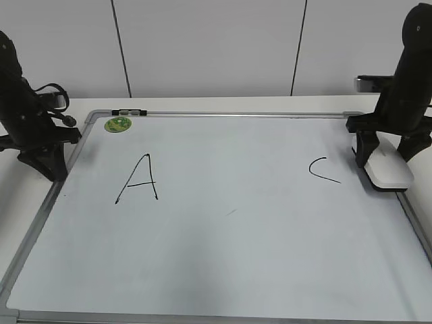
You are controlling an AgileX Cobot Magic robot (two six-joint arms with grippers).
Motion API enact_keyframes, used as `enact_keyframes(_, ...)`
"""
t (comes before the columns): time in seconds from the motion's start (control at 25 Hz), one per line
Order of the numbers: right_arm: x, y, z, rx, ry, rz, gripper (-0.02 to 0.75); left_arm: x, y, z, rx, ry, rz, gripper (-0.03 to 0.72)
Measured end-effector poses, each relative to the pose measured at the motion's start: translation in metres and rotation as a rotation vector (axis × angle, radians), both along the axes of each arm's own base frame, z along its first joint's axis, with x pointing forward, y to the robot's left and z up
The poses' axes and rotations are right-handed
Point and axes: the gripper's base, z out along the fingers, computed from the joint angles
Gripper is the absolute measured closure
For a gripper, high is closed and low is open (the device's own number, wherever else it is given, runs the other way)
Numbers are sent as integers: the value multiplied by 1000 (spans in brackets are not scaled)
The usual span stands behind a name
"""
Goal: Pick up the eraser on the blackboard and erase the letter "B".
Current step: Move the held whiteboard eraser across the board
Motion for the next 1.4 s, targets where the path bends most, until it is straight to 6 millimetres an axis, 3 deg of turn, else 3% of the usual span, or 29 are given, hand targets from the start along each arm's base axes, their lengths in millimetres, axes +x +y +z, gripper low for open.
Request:
enact_keyframes(0.52, 0, 0, 0, -2, 1, 1, 211, 0, 0, 0, 0, 0, 0, 586)
enact_keyframes(0.76, 2, 0, -14, -2, 33, 1, 211, 0, 0, 0, 0, 0, 0, 586)
enact_keyframes(1.08, 2, -1, -15, -7, 33, 3, 207, 0, 0, 0, -2, 0, 1, 584)
enact_keyframes(1.4, 2, -1, -15, -13, 33, 6, 89, 0, 0, 0, -4, 2, 1, 573)
